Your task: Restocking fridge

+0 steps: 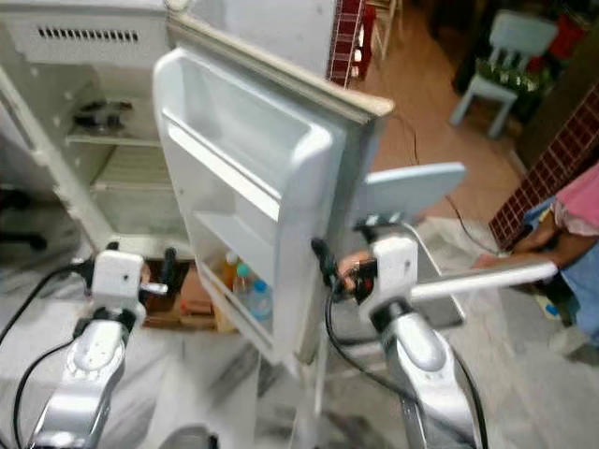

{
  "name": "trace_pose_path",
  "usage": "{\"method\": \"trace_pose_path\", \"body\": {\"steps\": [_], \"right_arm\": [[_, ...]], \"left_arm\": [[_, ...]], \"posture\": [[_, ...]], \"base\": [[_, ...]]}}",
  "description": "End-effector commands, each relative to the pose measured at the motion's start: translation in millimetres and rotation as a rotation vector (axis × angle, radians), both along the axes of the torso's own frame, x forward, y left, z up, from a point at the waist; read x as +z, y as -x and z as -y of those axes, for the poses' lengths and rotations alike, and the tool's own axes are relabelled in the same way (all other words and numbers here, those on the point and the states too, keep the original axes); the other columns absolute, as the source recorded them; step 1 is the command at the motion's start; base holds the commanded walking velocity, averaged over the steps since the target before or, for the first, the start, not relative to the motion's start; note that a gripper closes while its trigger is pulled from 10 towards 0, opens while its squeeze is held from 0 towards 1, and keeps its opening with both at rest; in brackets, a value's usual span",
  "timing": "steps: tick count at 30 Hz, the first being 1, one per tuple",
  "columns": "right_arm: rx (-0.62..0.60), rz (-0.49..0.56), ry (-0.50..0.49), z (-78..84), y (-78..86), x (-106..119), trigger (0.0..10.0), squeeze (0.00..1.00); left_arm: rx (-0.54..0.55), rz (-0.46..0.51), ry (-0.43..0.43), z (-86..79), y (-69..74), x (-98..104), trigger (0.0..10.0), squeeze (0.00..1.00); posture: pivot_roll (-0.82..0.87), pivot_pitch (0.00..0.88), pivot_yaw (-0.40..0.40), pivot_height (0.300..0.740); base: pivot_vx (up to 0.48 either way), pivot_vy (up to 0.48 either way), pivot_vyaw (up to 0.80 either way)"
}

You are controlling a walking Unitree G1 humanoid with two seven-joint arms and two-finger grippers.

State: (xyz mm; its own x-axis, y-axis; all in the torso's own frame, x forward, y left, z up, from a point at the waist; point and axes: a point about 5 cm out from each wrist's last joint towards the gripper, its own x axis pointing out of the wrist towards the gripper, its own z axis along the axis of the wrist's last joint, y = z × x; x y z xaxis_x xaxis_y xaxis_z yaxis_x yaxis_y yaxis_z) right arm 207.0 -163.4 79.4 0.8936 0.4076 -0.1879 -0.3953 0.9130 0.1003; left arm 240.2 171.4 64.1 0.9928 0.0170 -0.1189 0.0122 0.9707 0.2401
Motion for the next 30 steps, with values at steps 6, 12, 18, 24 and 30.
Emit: {"method": "trace_pose_path", "body": {"steps": [6, 12, 18, 24, 30], "right_arm": [[-0.016, 0.115, 0.037, 2.3, -27.8, 13.3, 10.0, 0.0], [-0.098, 0.25, 0.051, 3.2, -62.0, 46.1, 10.0, 0.0], [-0.151, 0.295, 0.023, -4.3, -80.4, 58.7, 10.0, 0.0], [-0.135, 0.316, -0.007, -18.5, -90.5, 64.4, 10.0, 0.0], [-0.125, 0.346, 0.002, -23.1, -109.9, 74.6, 10.0, 0.0]], "left_arm": [[-0.036, 0.042, 0.022, 7.1, -5.8, 10.6, 10.0, 0.0], [0.042, -0.025, 0.039, -0.4, -1.1, 1.6, 10.0, 0.0], [0.158, -0.157, 0.13, -9.9, 9.8, -17.5, 10.0, 0.0], [0.141, -0.256, 0.148, -8.4, 13.4, -27.3, 10.0, 0.0], [0.099, -0.339, 0.161, -2.3, 14.6, -31.8, 10.0, 0.0]], "posture": [[0.07, 0.0, -0.004, 0.74], [0.09, 0.0, -0.007, 0.74], [0.1, 0.005, -0.012, 0.74], [0.11, 0.003, -0.016, 0.74], [0.12, 0.0, -0.019, 0.74]], "base": [[0.0, 0.0, 0.0], [0.0, 0.0, 0.26], [0.0, 0.0, 0.79], [0.0, 0.0, 0.79], [0.0, 0.0, 0.6]]}}
